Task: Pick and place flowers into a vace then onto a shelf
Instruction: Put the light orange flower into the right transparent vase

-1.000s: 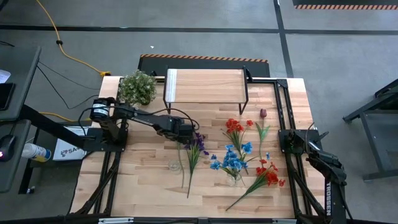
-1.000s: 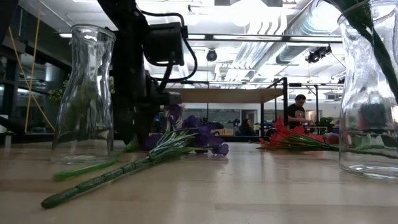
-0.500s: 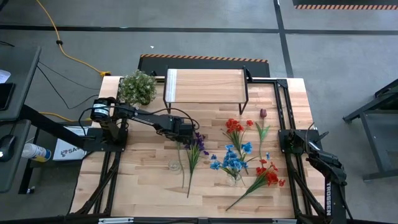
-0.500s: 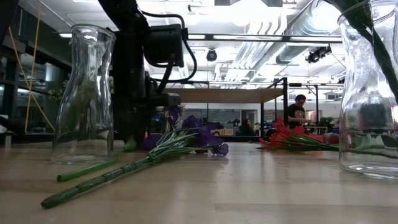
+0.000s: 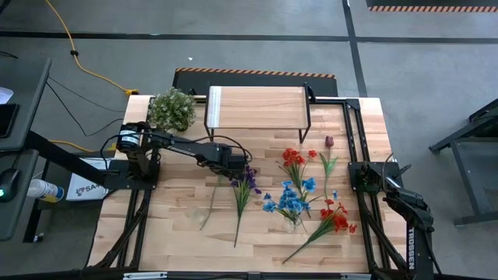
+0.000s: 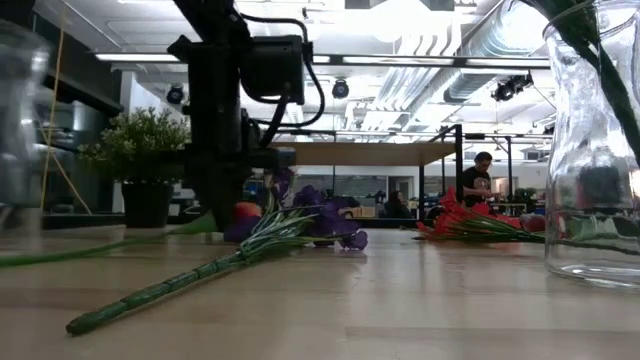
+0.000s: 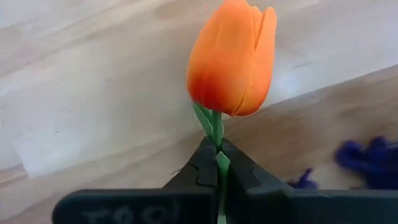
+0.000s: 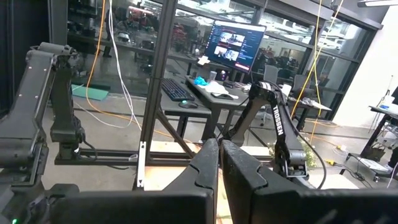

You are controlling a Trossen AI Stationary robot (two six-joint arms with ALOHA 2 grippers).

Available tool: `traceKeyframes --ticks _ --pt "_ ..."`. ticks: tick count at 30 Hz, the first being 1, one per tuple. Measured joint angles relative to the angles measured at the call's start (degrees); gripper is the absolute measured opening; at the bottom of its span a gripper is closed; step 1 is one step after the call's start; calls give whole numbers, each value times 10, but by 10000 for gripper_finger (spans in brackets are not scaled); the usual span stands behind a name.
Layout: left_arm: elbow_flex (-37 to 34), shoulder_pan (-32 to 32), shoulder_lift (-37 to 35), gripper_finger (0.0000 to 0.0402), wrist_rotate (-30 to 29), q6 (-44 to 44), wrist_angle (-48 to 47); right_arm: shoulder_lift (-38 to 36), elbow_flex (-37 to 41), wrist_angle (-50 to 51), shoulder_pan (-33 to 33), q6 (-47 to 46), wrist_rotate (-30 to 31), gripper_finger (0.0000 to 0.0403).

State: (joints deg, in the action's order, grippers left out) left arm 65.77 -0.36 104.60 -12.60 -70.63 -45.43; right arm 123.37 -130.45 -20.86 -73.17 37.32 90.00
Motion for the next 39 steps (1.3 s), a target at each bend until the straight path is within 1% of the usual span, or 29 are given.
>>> traceKeyframes --ticks 4,8,14,19,22,27,39 --pt "17 0 -1 45 -5 2 -14 0 0 0 0 0 0 12" --pt "25 0 -1 31 -17 4 -16 0 0 0 0 0 0 12" --pt "53 0 -2 31 -28 19 -18 0 0 0 0 0 0 12" --pt "97 0 -2 31 -52 30 -64 0 0 0 0 0 0 12" --pt "135 0 -2 31 -79 35 -124 0 0 0 0 1 0 12" --pt "207 0 -3 31 -121 49 -195 0 0 0 0 1 0 12" --pt "450 0 -4 31 -243 99 -320 0 0 0 0 0 0 12"
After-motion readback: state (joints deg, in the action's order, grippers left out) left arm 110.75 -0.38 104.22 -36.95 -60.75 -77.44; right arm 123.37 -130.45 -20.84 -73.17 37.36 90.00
